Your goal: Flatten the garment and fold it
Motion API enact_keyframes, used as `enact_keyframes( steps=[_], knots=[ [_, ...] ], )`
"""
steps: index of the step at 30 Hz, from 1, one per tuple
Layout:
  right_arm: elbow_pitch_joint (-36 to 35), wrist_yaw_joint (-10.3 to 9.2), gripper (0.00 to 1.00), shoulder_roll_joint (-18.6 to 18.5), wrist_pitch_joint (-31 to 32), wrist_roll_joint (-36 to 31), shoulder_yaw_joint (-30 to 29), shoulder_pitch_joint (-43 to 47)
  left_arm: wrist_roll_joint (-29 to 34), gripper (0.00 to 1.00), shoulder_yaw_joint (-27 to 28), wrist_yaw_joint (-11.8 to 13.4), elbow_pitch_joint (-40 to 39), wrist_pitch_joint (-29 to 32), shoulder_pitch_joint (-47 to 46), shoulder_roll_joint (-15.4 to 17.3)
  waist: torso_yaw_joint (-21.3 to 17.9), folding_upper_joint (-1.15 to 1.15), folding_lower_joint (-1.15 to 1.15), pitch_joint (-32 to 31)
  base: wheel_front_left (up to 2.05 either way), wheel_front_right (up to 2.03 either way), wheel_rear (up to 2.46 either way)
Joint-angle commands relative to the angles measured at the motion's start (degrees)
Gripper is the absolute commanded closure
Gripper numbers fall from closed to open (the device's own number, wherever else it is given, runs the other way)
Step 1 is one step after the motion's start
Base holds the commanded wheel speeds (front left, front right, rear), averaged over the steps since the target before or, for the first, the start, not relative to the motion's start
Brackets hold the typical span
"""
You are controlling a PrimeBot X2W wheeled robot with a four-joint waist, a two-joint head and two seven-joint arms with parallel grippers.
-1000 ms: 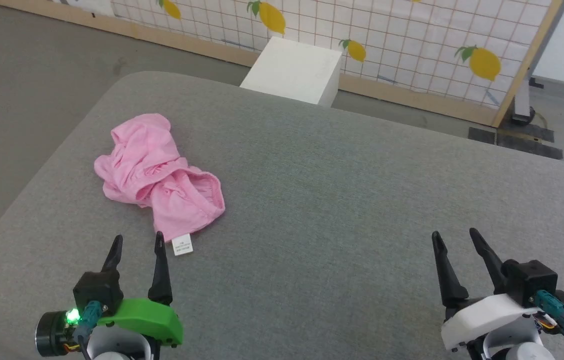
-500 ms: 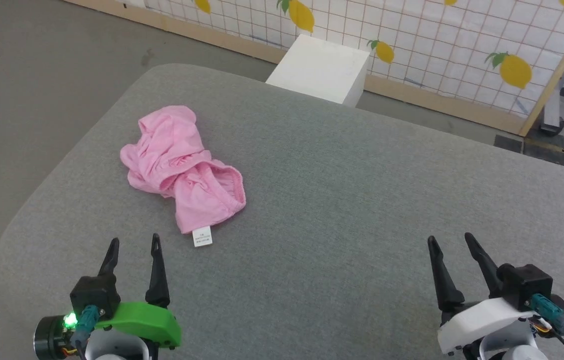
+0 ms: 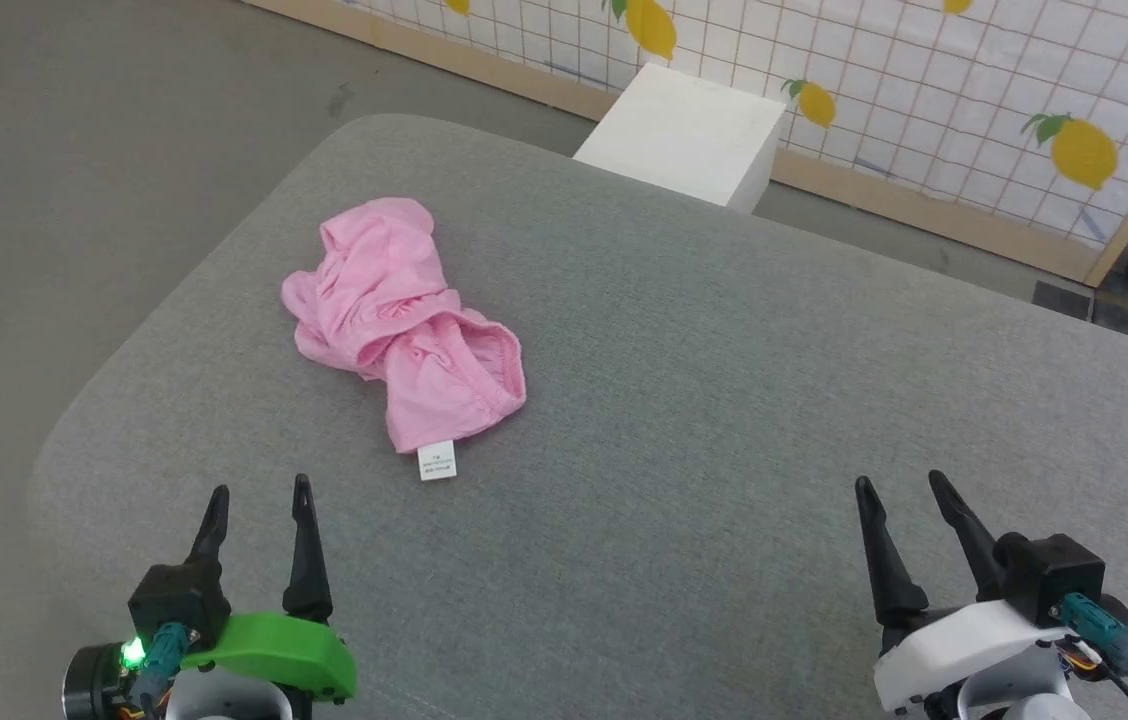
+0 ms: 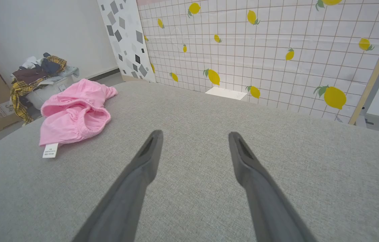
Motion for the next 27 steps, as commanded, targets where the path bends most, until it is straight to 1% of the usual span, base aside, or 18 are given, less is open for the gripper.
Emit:
enact_keyframes(
  steps=[1, 21, 27],
  knots=[
    [0.35, -0.06, 0.00, -0.01, -0.57, 0.25, 0.07, 0.81, -0.20, 0.00, 0.06, 0.33, 0.22, -0.62, 0.64, 0.37, 0.42, 0.36, 0.00, 0.02, 0.00, 0.00, 0.00],
    [-2.20, -0.08, 0.00, -0.01, -0.40, -1.20, -1.63, 2.45, -1.20, 0.00, -0.27, 0.83, 1.16, -2.99, 0.80, 0.77, 5.21, 0.43, 0.00, -0.33, 0.00, 0.00, 0.00],
    [-2.78, -0.08, 0.00, -0.01, -0.12, -1.02, -1.72, 2.87, -1.41, 0.00, -0.44, 0.84, 1.20, -3.03, 0.78, 0.87, 5.21, 0.43, 0.00, -0.28, 0.00, 0.00, 0.00]
  ],
)
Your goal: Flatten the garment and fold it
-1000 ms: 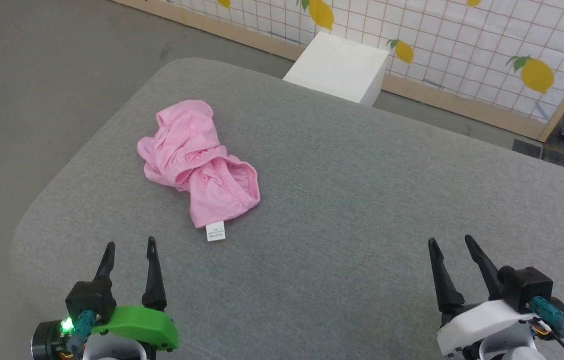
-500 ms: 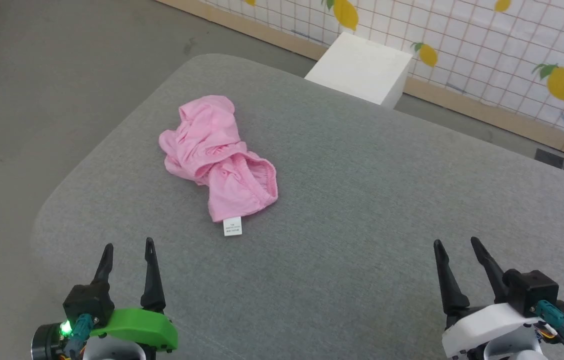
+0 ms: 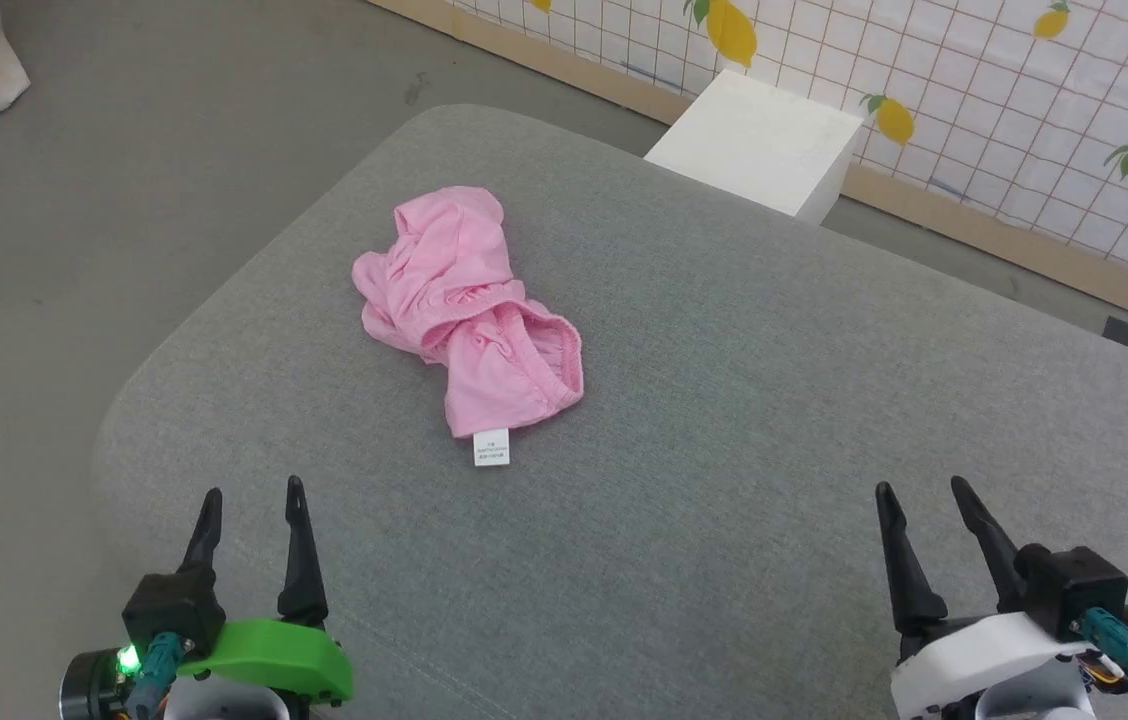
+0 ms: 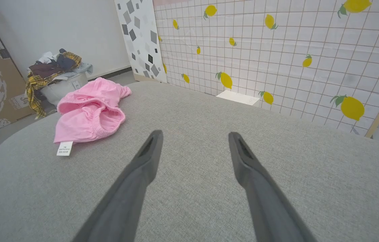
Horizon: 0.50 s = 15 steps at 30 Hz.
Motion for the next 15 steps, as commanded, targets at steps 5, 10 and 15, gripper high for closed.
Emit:
enact_keyframes(
  steps=[5, 10, 15],
  knots=[
    [-0.70, -0.08, 0.00, -0.03, 0.18, 0.03, -0.06, 1.00, -0.76, 0.00, -0.21, 0.22, 0.13, -0.44, 0.68, 0.37, -0.16, 0.43, 0.00, 0.21, 0.00, 0.00, 0.00],
    [-1.83, -0.08, 0.00, -0.03, 1.02, -0.43, 0.45, -0.07, -4.23, 0.00, -0.30, -2.82, 1.08, 1.91, -3.56, 0.74, -1.51, 0.43, 0.00, 2.09, 0.00, 0.00, 0.00],
    [-3.68, -0.08, 0.00, -0.03, 2.92, -1.98, 0.58, -2.39, -8.89, 0.00, 0.48, -6.63, 5.20, 8.08, -14.97, 3.66, -5.08, 0.43, 0.00, 6.78, 0.00, 0.00, 0.00]
  ],
)
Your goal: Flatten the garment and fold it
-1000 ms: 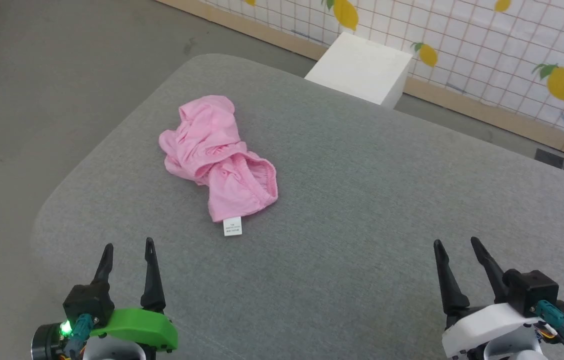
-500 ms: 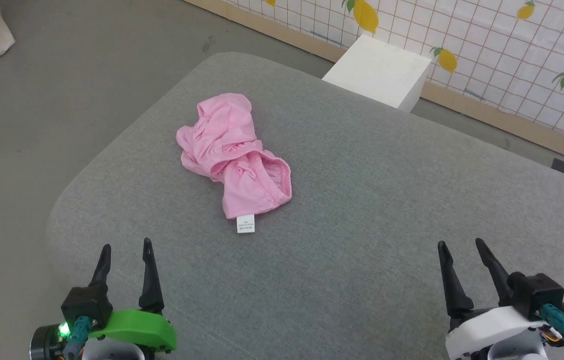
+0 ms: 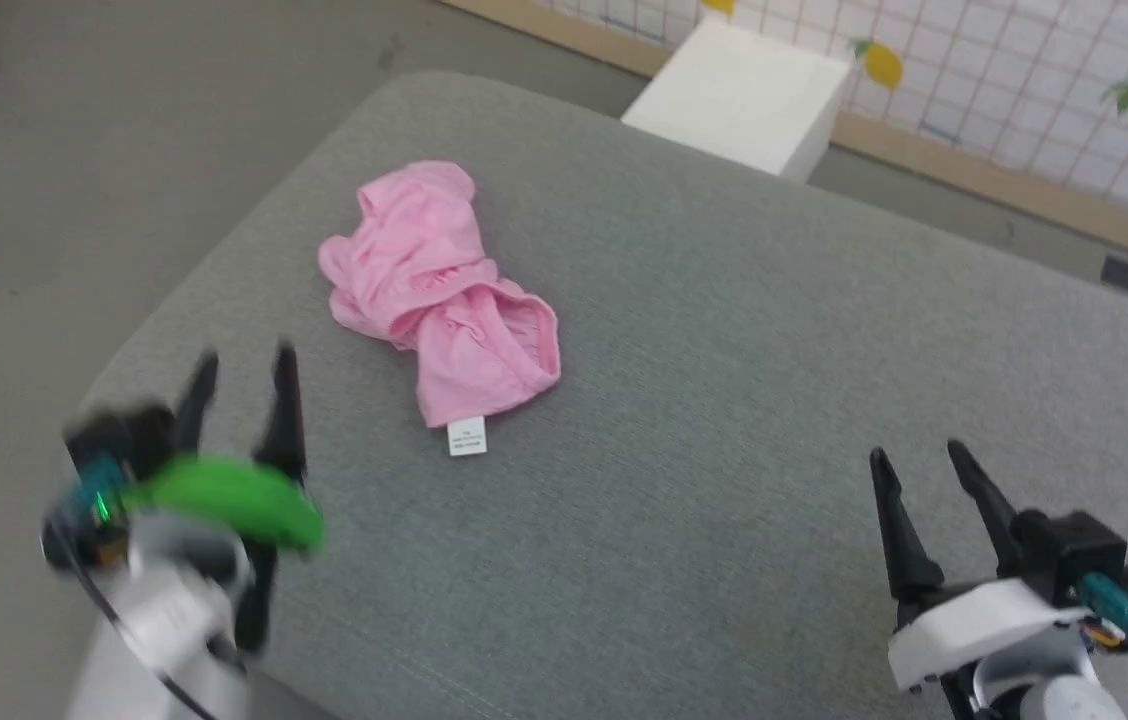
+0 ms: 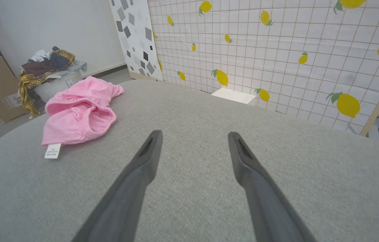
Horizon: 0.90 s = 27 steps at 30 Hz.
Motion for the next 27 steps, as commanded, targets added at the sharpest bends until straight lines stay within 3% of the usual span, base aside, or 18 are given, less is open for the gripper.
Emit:
enact_keyframes(
  steps=[1, 9, 18, 27],
  knots=[
    [-0.87, -0.08, 0.00, -0.04, 0.49, -0.86, 0.00, -1.32, -1.71, 0.00, 0.24, -0.79, 1.06, 1.30, -3.56, 0.92, -3.87, 0.43, 0.00, 4.42, 0.00, 0.00, 0.00],
    [-4.27, -0.08, 0.00, -0.04, 2.92, -3.66, -2.13, -3.94, -11.41, 0.00, -0.82, -2.92, 13.81, 15.21, -21.17, 7.08, -10.83, 0.43, 0.00, 13.76, 0.00, 0.00, 0.00],
    [-7.79, -0.08, 0.00, -0.04, 4.20, -4.72, -2.97, -4.83, -16.14, 0.00, -3.95, -3.08, 28.75, 31.09, -30.42, 10.71, -15.70, 0.43, 0.00, 20.06, 0.00, 0.00, 0.00],
    [-10.22, -0.08, 0.00, -0.04, 5.86, -6.10, -3.24, -3.29, -16.98, 0.00, -6.08, -3.10, 37.59, 33.63, -29.61, 9.50, -16.06, 0.43, 0.00, 22.17, 0.00, 0.00, 0.00]
  ],
)
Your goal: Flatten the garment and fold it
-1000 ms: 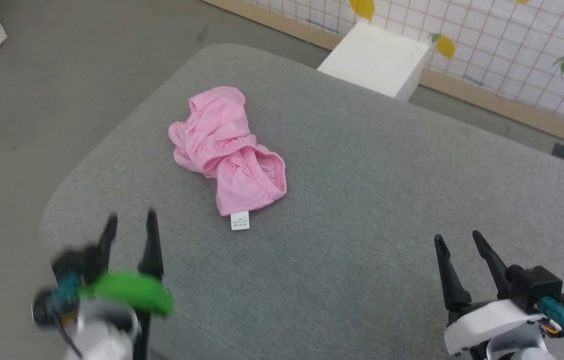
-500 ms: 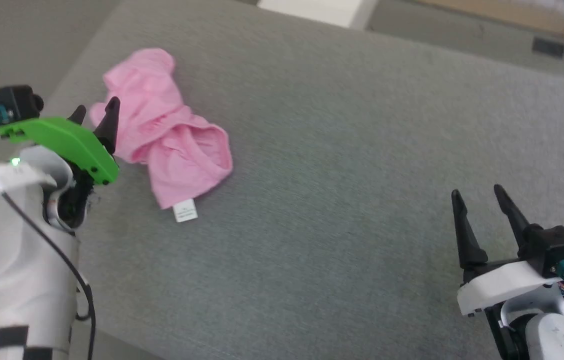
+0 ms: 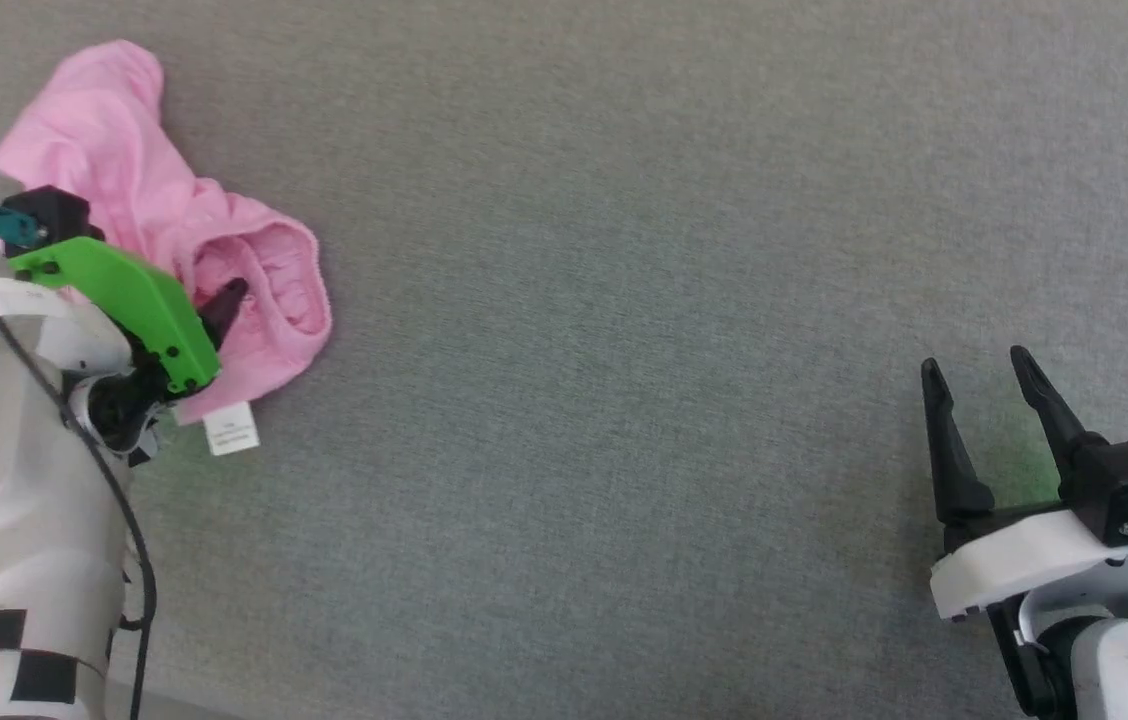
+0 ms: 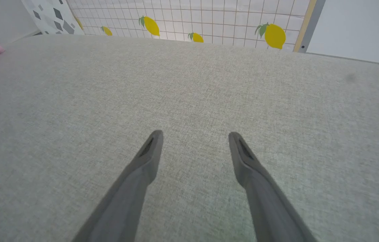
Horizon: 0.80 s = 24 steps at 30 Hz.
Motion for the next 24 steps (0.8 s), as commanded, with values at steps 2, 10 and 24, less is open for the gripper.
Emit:
enact_keyframes(
  steps=[2, 10, 24],
  knots=[
    [-0.48, -0.08, 0.00, -0.04, 0.28, -0.10, 0.27, 0.49, -0.82, 0.00, -0.52, -0.37, 3.29, -1.22, 2.44, -1.87, -1.32, 0.43, 0.00, 1.01, 0.00, 0.00, 0.00],
    [1.31, -0.08, 0.00, -0.04, -0.74, 1.39, 1.63, -0.07, 0.05, 1.00, -0.26, -0.39, 2.55, -17.90, 2.27, -0.86, -0.78, 0.43, 0.00, -2.54, 0.00, 0.00, 0.00],
    [9.54, -0.08, 0.00, -0.04, -6.28, 7.19, 4.55, 1.11, -3.02, 1.00, -10.85, -0.39, -17.07, -25.98, -7.11, -0.30, -7.83, 0.43, 0.00, -14.92, 0.00, 0.00, 0.00]
  ],
)
